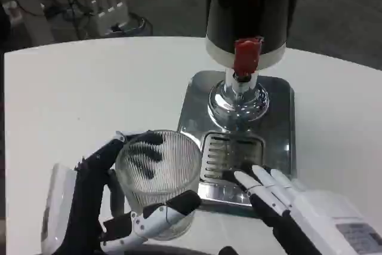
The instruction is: Grasp the cup under the faucet to collect the drink, then remove the cup.
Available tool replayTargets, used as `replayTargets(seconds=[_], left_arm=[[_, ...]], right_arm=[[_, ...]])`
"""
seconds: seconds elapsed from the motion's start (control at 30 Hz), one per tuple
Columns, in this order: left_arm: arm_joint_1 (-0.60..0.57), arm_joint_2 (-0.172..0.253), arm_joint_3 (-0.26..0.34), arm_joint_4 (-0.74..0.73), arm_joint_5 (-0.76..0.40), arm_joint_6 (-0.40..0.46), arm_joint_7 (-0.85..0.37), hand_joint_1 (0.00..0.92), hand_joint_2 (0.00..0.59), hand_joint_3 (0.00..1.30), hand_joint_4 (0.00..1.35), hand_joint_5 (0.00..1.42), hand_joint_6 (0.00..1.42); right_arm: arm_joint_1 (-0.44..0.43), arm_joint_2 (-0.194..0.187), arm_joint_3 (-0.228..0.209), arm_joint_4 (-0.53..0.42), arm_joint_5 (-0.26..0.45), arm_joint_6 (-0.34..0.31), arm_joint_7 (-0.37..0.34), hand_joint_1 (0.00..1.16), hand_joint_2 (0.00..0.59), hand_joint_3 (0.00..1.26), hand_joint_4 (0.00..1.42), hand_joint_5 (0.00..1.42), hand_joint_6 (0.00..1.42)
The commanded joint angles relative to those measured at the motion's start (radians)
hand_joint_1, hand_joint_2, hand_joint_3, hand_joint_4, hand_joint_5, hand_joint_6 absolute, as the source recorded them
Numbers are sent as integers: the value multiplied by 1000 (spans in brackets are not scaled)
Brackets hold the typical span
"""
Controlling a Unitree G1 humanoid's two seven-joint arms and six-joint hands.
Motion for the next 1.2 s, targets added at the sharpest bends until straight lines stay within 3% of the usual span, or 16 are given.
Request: replayTargets(seconds=[0.03,0.57,1.0,1.2], left_arm=[[3,-5,9,-10,-12,-24,5,410,100,978,1158,1239,1325],[-35,0,39,34,-17,-30,12,428,101,969,1158,1241,1325],[-92,44,92,93,25,-72,41,430,94,968,1158,1241,1325],[-180,74,105,186,80,-77,88,433,90,968,1158,1241,1310]], right_arm=[[8,7,-4,-17,-4,-16,9,417,441,93,0,0,0],[6,5,-21,-17,-2,-14,18,409,449,94,0,0,0],[-15,9,8,-10,-16,25,39,408,452,98,0,0,0],[-32,4,15,-6,-22,41,43,412,458,103,0,0,0]])
